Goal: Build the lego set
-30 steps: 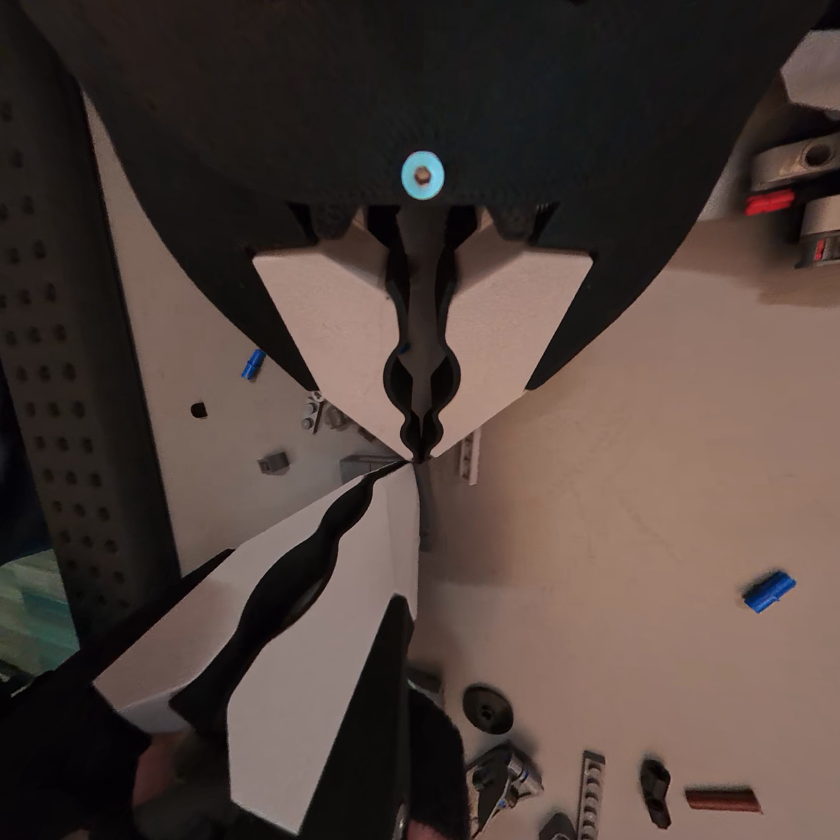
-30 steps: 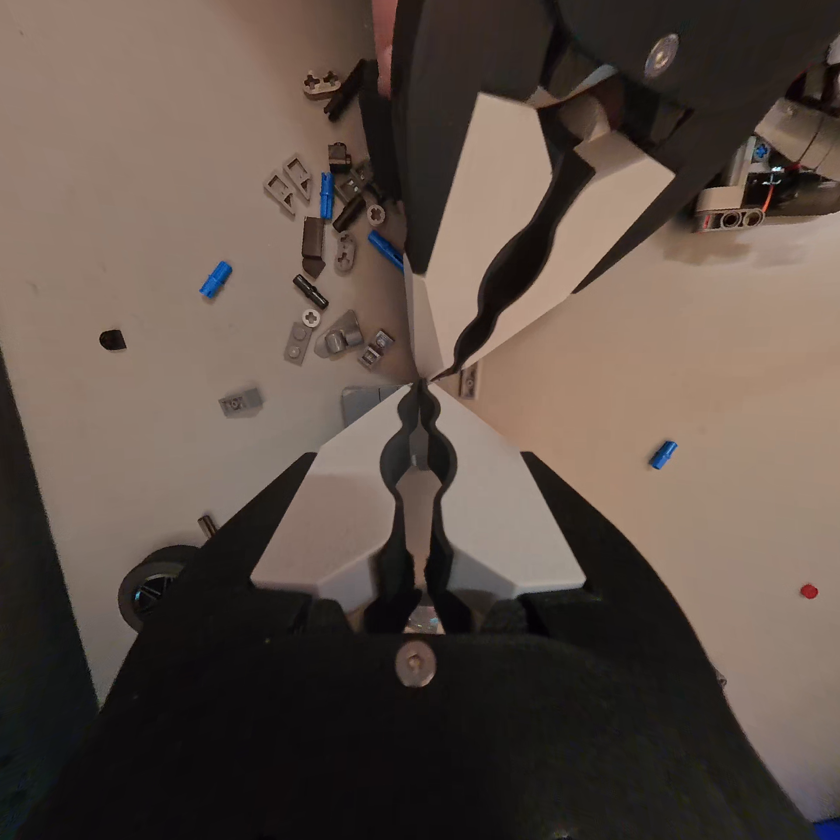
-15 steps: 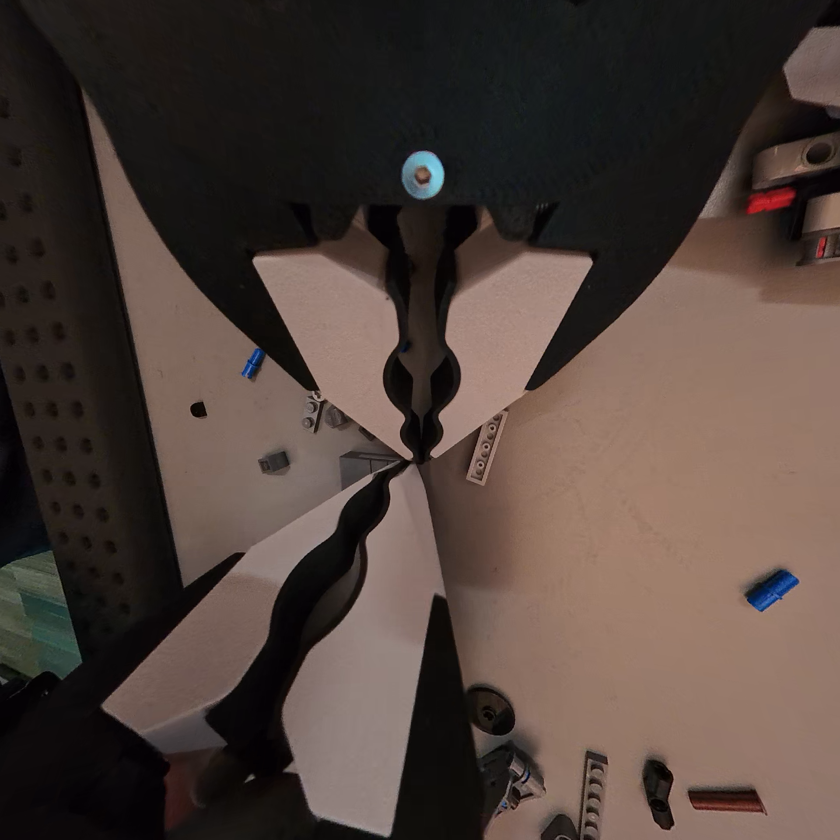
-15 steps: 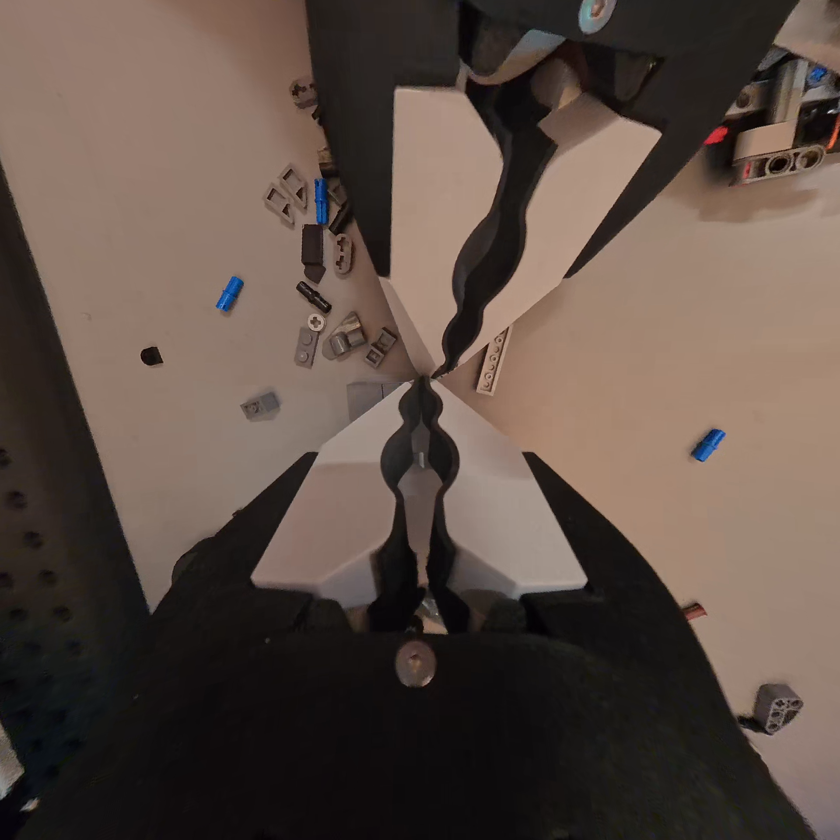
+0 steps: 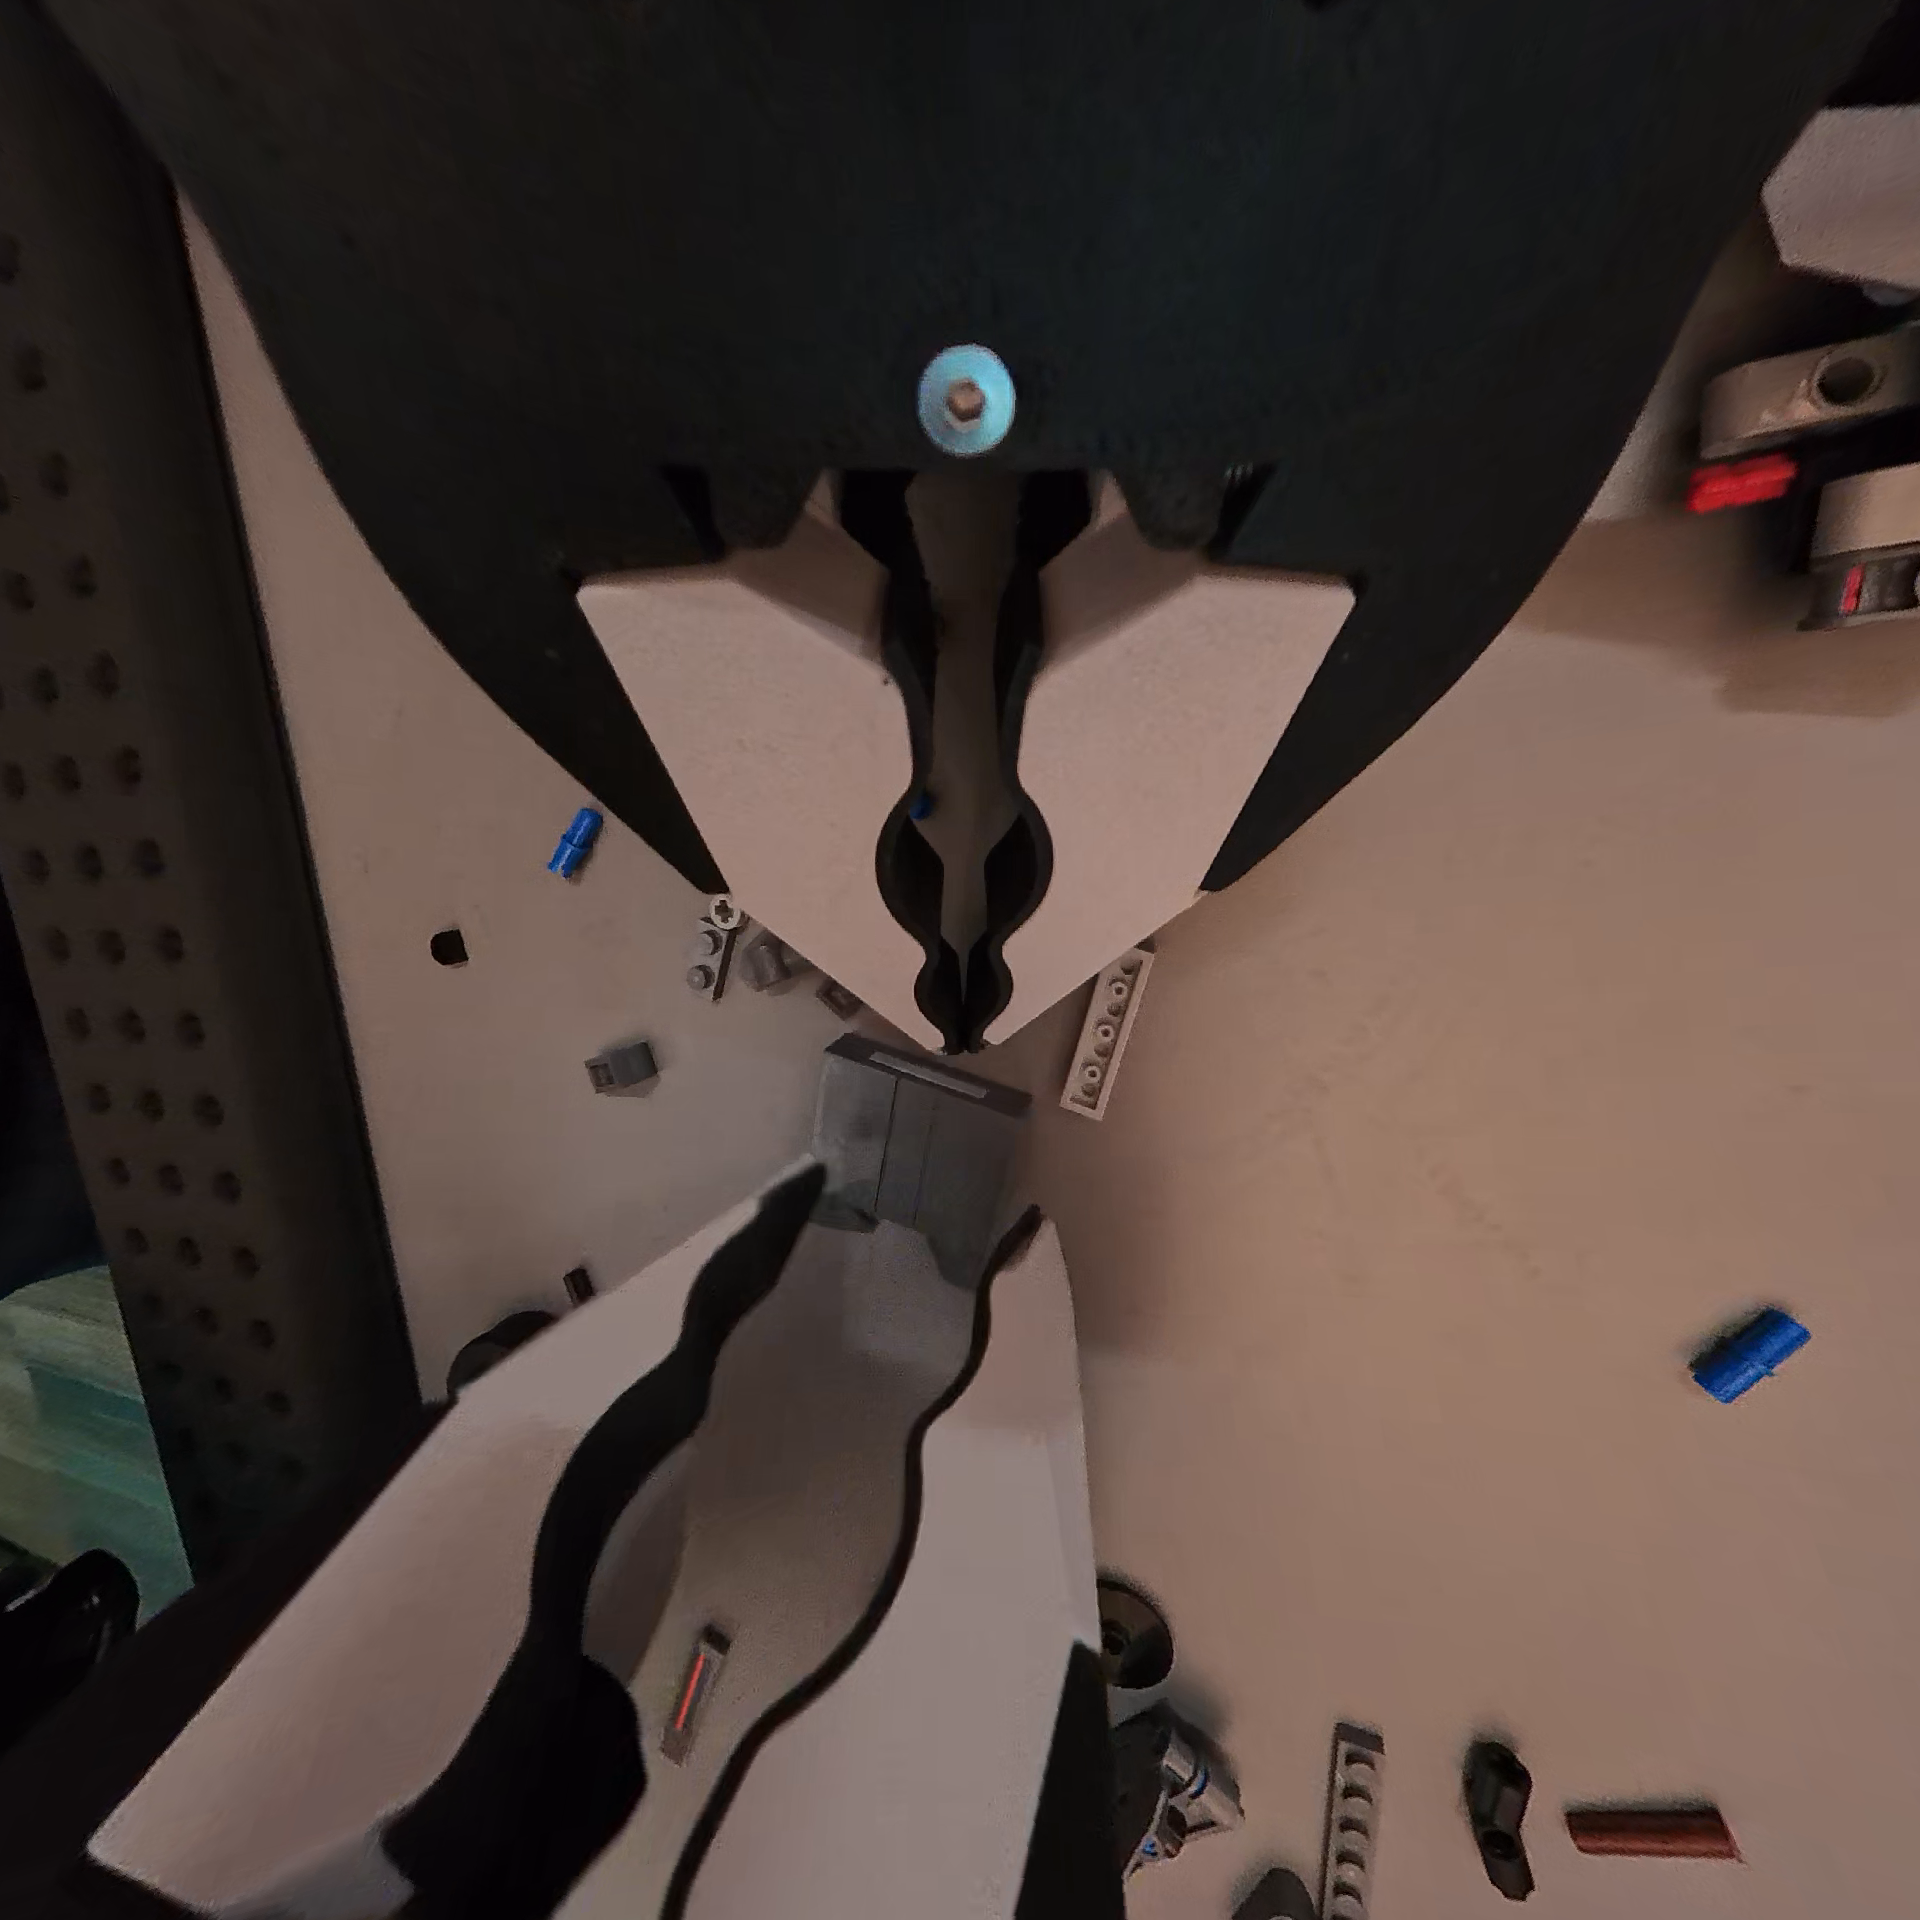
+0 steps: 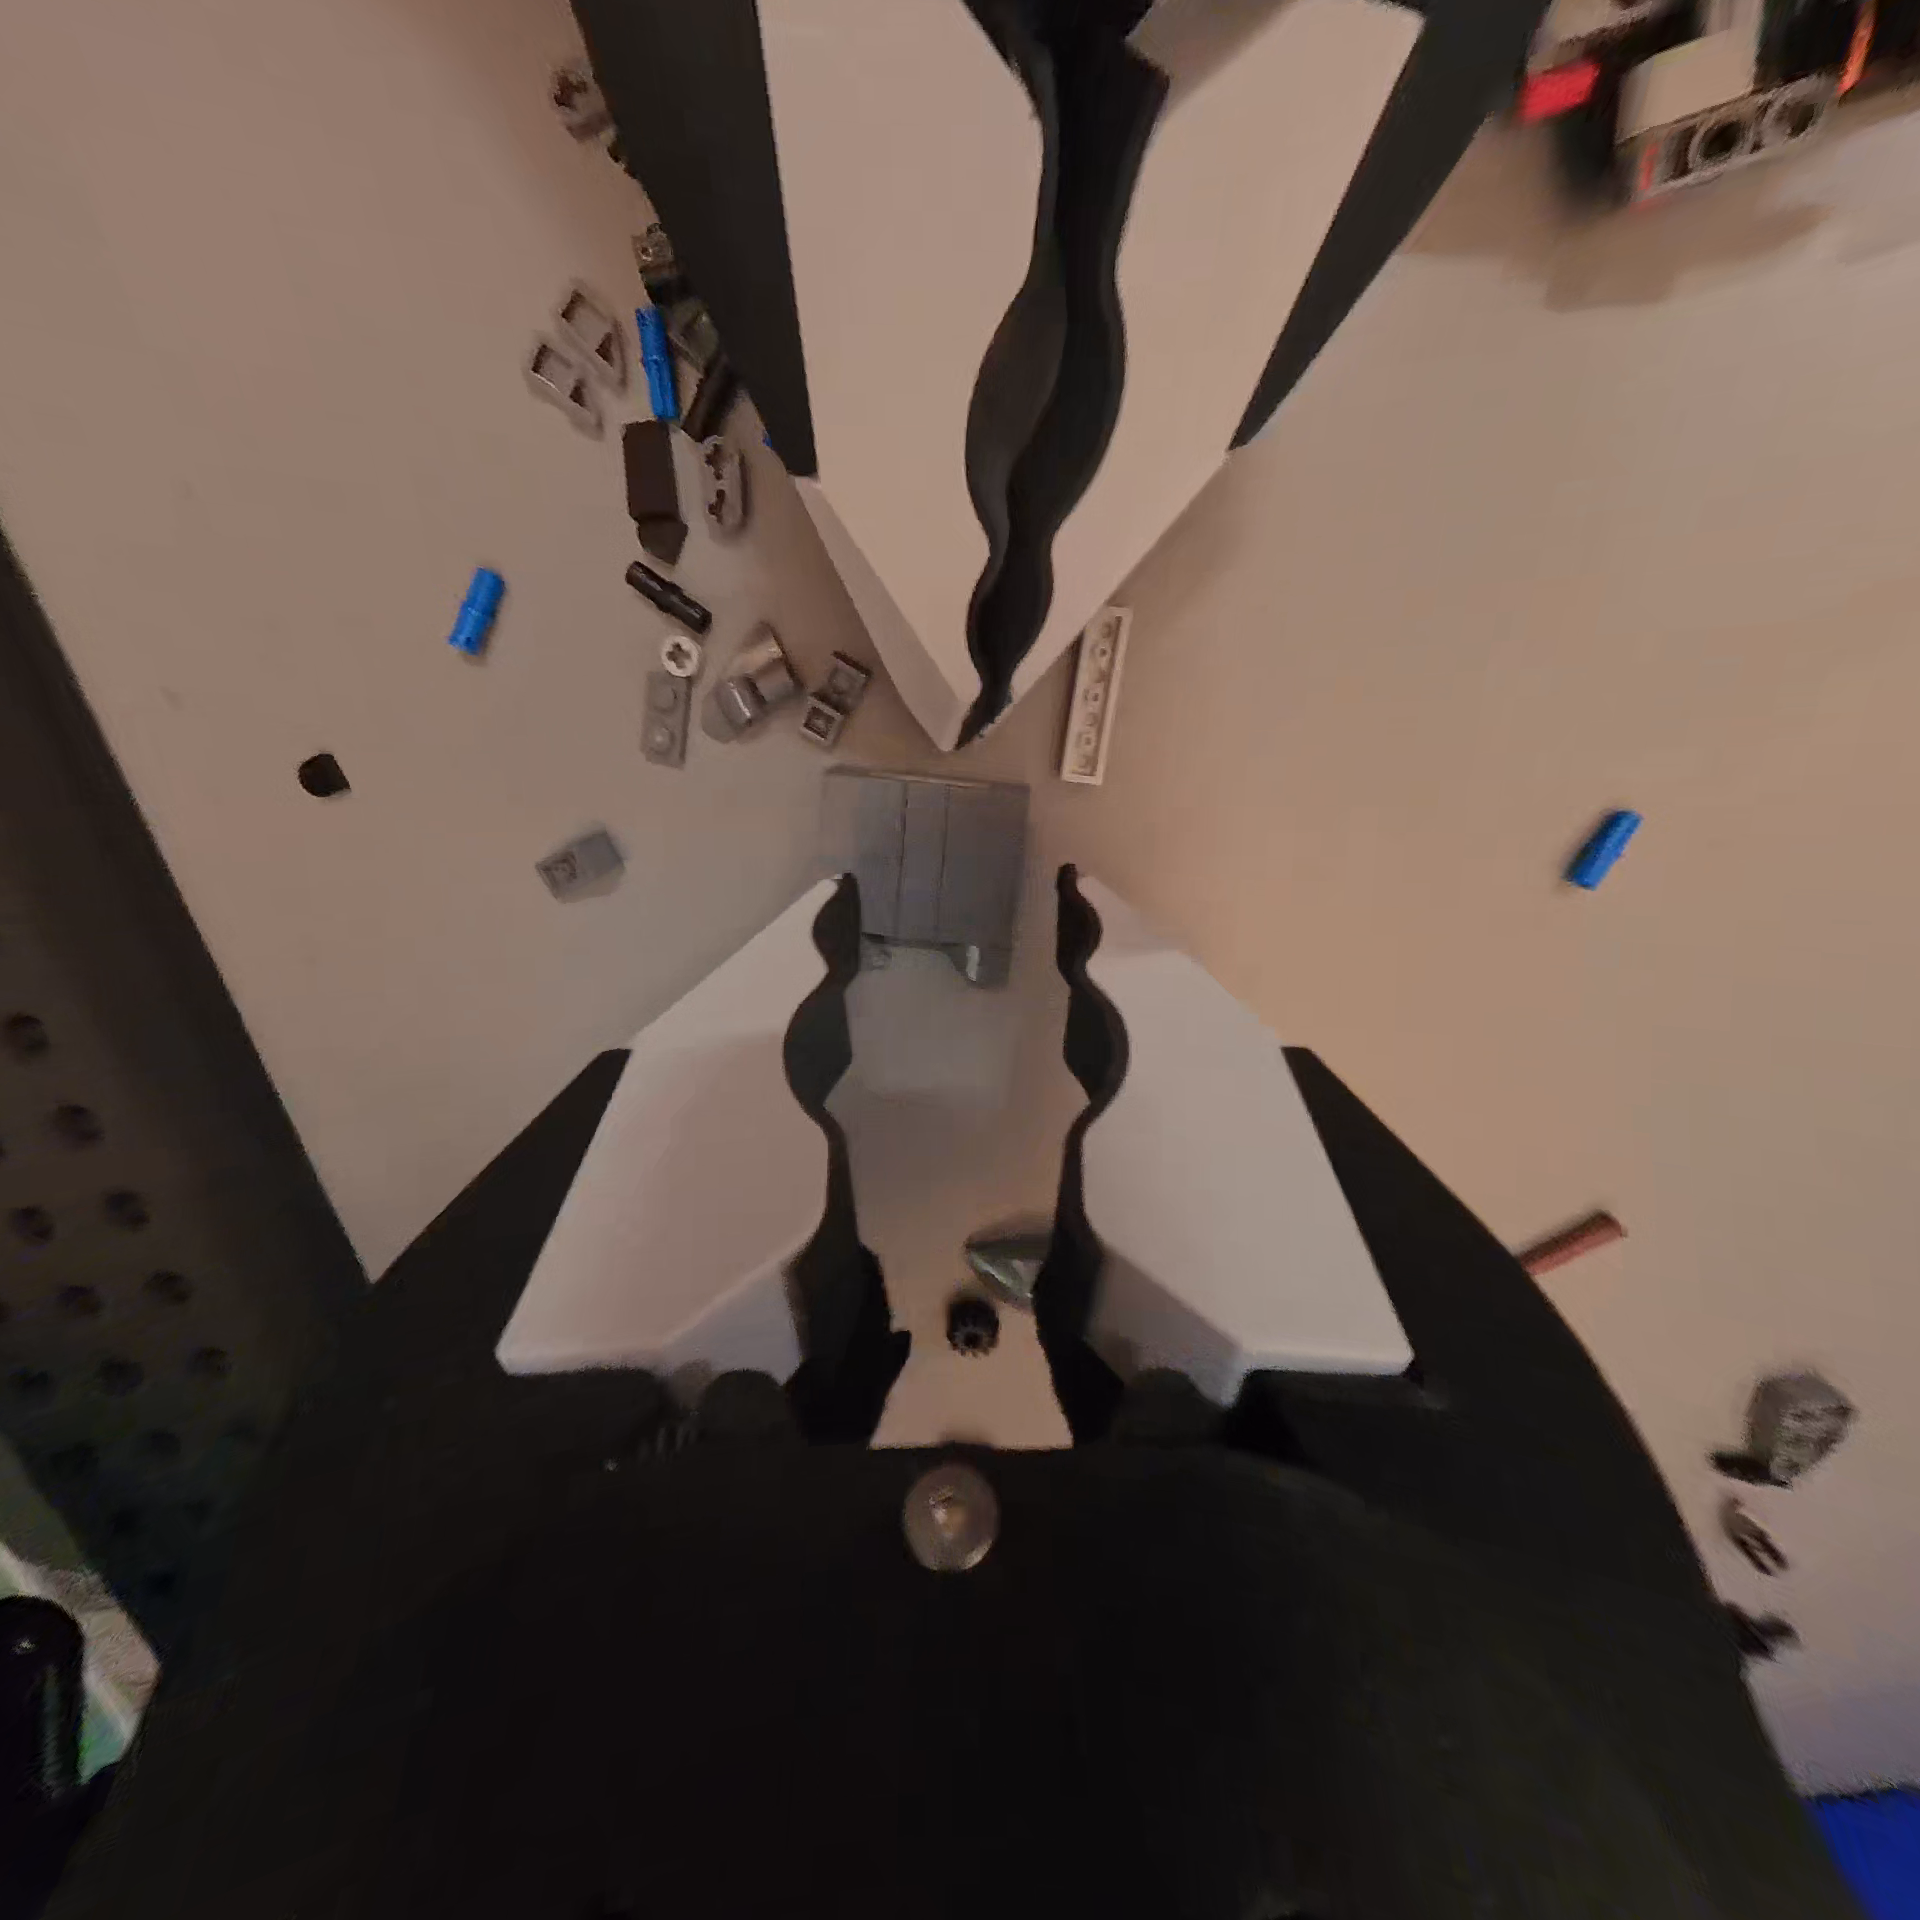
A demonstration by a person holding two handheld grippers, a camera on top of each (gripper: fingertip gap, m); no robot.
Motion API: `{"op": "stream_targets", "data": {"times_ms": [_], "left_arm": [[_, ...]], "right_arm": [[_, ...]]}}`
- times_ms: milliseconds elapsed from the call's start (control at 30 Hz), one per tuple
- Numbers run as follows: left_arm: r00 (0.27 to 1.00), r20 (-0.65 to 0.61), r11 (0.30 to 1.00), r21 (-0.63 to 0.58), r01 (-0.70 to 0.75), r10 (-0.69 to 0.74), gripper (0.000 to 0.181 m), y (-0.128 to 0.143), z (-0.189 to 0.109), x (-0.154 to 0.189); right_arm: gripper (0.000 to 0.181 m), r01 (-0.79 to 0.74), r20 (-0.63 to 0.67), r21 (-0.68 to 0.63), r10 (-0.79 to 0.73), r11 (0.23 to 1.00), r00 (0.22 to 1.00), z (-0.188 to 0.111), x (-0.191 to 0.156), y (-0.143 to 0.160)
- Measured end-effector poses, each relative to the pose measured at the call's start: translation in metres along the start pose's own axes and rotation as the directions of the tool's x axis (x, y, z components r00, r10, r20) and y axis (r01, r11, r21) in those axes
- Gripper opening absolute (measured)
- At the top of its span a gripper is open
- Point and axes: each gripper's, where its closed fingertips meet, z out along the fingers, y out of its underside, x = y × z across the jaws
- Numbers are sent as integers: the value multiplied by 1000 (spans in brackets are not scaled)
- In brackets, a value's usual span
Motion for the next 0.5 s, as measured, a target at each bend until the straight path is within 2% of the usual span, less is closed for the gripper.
{"op": "stream_targets", "data": {"times_ms": [133, 200, 267, 433, 500], "left_arm": [[1000, 8, 1000, 7, 0, 0, 0, 0, -1, -2], [1000, 3, 1000, 16, 6, -7, 0, -1, -2, -2], [1000, 10, 1000, 22, 10, -10, 0, -2, -2, -3], [1000, 18, 999, 47, 21, -22, 0, -6, -7, -5], [999, 22, 996, 78, 33, -35, 2, -10, -12, -7]], "right_arm": [[60, -24, -24, -43, 23, 999, 999, 13, -3, 5], [54, 0, -58, -48, -2, 999, 998, 13, -1, 6], [39, 30, -65, -36, -32, 999, 997, 13, -2, 4], [39, 59, -71, 45, -55, 997, 996, 9, -3, 1], [39, 85, -120, 100, -73, 991, 990, -1, 2, -4]]}}
